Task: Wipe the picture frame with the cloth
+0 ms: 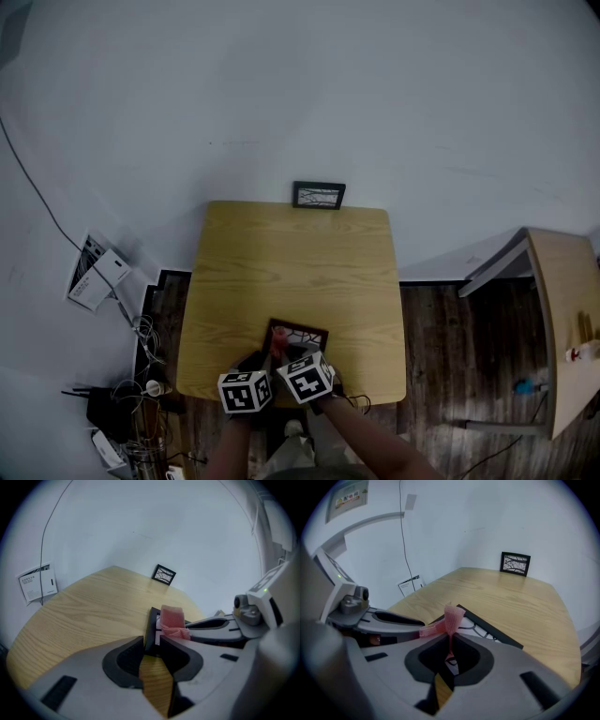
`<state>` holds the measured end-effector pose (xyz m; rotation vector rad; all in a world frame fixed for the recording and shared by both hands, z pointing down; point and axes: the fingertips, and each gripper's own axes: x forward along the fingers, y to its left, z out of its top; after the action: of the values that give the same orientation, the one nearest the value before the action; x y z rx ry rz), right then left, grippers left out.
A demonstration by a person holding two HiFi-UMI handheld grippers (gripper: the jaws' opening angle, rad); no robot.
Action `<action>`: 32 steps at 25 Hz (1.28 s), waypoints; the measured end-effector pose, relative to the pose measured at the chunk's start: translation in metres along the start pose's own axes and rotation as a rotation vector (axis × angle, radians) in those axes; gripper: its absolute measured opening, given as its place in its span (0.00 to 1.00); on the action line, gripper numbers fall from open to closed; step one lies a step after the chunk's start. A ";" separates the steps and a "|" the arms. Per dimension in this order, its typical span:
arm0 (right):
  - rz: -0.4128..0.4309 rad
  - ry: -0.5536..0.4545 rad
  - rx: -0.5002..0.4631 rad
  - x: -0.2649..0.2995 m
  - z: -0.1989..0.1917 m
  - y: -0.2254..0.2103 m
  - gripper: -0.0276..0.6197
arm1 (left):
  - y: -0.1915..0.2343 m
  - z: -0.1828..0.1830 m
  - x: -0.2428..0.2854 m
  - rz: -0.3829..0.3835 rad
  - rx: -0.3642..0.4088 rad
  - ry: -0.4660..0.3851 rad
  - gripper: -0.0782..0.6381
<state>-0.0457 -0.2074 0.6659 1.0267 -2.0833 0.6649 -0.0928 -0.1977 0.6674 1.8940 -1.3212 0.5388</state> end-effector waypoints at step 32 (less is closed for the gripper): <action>-0.105 0.020 0.043 -0.035 -0.037 -0.045 0.07 | 0.001 0.000 0.000 0.000 0.006 0.002 0.25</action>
<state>0.0204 -0.1904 0.6675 1.1404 -1.9901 0.6663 -0.0935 -0.1979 0.6677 1.8980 -1.3198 0.5445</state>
